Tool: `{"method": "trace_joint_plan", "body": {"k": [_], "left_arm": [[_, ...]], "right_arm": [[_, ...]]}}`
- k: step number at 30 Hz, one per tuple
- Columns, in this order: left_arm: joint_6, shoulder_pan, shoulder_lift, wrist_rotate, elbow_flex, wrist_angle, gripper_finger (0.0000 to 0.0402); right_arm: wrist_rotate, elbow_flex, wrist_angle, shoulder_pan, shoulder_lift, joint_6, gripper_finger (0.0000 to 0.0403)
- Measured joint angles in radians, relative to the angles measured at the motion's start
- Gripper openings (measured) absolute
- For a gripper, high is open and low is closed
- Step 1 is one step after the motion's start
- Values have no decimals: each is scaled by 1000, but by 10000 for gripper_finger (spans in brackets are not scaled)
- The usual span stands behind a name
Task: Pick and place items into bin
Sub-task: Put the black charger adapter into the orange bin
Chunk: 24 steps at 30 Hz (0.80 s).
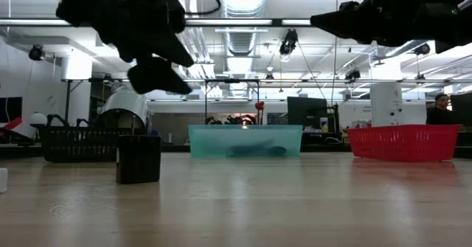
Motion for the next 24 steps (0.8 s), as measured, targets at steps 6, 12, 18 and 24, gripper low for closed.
{"method": "trace_joint_plan", "body": {"k": [6,12,18,24], "left_arm": [[-190,-98,69,-13,153,-133,276],[-322,-157,119,-87,344,-394,276],[-487,-200,213,-103,507,-643,276],[-546,-240,348,-89,599,-717,276]], "right_arm": [[1,0,1,0,5,86,166],[1,-5,-8,0,5,169,166],[2,-6,-55,0,6,186,166],[-1,-6,-64,0,6,196,166]]}}
